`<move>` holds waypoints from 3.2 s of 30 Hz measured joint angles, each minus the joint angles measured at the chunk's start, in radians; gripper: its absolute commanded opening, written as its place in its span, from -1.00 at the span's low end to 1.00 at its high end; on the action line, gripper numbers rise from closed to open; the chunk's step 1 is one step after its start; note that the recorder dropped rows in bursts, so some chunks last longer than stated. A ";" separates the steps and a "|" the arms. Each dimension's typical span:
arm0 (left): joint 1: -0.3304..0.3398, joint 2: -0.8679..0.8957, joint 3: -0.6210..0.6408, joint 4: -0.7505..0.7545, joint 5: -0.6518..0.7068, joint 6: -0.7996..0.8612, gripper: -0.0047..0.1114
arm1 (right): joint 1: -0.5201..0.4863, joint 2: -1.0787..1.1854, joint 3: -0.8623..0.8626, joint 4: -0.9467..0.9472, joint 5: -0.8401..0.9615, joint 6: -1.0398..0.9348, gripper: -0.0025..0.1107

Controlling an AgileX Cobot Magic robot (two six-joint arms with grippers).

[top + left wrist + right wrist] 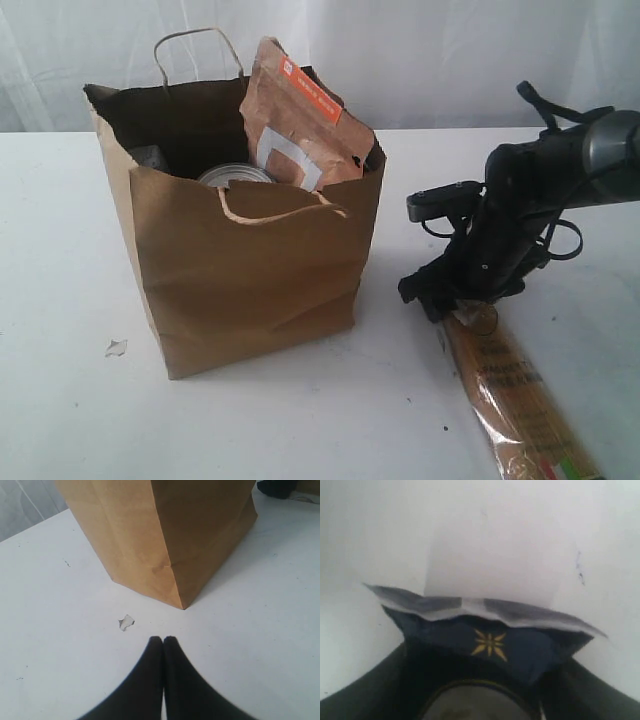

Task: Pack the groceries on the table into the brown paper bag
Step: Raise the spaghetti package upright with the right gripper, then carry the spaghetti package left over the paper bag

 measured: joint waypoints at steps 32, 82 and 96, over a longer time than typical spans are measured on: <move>0.000 0.000 0.000 0.000 0.000 0.000 -0.91 | 0.000 -0.652 0.014 0.014 0.030 -0.054 -0.96; 0.000 0.000 0.000 0.000 0.000 0.000 -0.91 | 0.502 -0.565 -0.713 0.316 0.060 -0.435 -0.96; 0.000 0.000 0.000 0.000 0.000 0.000 -0.91 | 0.503 -0.419 -0.728 0.316 -0.119 -0.438 -0.96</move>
